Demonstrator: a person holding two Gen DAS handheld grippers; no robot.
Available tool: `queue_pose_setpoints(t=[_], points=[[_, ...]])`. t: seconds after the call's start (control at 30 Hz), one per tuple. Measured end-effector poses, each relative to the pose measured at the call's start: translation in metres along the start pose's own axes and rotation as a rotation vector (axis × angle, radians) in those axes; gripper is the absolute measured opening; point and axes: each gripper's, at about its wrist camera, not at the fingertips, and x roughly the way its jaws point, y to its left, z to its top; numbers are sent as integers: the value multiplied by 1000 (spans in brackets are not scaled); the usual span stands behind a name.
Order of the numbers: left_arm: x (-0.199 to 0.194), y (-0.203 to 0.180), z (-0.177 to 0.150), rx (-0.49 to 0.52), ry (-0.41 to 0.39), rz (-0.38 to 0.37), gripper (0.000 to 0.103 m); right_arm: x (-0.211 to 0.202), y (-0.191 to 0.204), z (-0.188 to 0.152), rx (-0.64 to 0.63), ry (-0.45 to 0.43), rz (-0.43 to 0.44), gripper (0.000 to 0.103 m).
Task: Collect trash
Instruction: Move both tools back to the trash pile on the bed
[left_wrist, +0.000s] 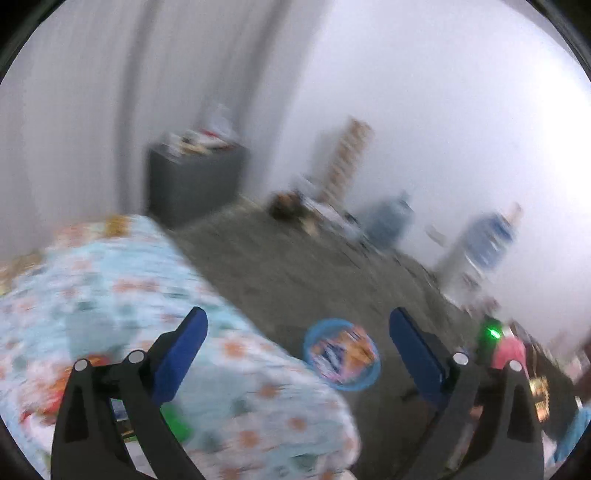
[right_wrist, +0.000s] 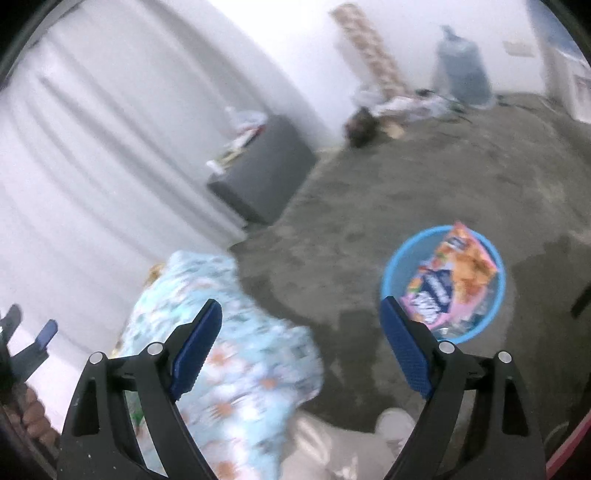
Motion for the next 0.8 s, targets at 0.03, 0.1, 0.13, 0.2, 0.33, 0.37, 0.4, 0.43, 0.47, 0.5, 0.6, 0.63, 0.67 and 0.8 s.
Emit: queue_pose_setpoints(t=[0.03, 0.1, 0.13, 0.2, 0.33, 0.37, 0.4, 0.43, 0.47, 0.5, 0.6, 0.63, 0.67, 0.8], points=[[-16, 11, -3, -24, -29, 36, 97, -3, 7, -1, -17, 3, 13, 83], [-48, 38, -10, -84, -74, 99, 97, -7, 22, -5, -54, 9, 47, 83], [-62, 50, -15, -112, -88, 129, 97, -8, 28, -7, -72, 17, 65, 83], [-88, 76, -29, -171, -113, 190, 97, -6, 45, -11, -116, 39, 99, 83], [-121, 116, -65, -267, -125, 267, 97, 4, 79, -19, -196, 90, 137, 83], [-126, 124, -73, -284, -123, 284, 97, 8, 92, -22, -223, 104, 149, 83], [-132, 134, -83, -305, -120, 300, 97, 10, 100, -26, -240, 114, 158, 83], [-136, 141, -88, -321, -120, 308, 97, 12, 108, -30, -256, 126, 169, 83], [-142, 150, -98, -346, -121, 318, 97, 13, 117, -35, -271, 137, 179, 83], [-142, 154, -104, -362, -121, 326, 97, 16, 131, -41, -304, 155, 197, 83], [-147, 171, -123, -401, -118, 359, 97, 20, 167, -62, -400, 197, 237, 83], [-149, 176, -129, -409, -111, 374, 97, 24, 180, -69, -442, 215, 251, 83], [-151, 182, -134, -413, -108, 381, 97, 26, 190, -75, -476, 229, 263, 83], [-154, 194, -155, -423, -81, 413, 97, 47, 258, -113, -685, 321, 350, 83]])
